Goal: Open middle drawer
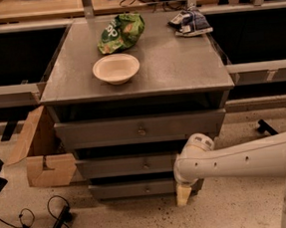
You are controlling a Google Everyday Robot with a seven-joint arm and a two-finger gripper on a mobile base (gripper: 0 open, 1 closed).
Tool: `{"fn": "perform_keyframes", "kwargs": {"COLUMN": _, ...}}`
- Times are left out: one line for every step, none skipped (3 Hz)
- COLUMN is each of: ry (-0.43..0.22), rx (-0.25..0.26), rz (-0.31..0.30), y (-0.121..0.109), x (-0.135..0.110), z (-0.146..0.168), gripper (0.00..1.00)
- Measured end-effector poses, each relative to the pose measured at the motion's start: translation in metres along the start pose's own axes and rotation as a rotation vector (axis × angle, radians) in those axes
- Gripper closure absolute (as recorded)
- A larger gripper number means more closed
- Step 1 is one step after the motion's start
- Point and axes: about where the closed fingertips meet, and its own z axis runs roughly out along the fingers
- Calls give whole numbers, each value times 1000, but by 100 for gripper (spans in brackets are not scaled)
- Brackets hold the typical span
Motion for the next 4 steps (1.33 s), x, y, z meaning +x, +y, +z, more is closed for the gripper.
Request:
{"fn": "perform_keyframes", "kwargs": {"ry": 26, "rx": 26, "rz": -16, "y": -26, "x": 4, "z": 6, "gripper": 0}}
{"fn": "perform_keyframes", "kwargs": {"ry": 50, "rx": 28, "rz": -26, "y": -46, "x": 2, "z": 19, "gripper": 0}}
{"fn": "perform_keyframes", "kwargs": {"ry": 89, "rx": 12, "rz": -33, "y": -59, "x": -1, "z": 34, "gripper": 13}}
{"fn": "perform_keyframes", "kwargs": {"ry": 142, "rx": -29, "rz": -26, "y": -57, "x": 3, "z": 51, "gripper": 37}}
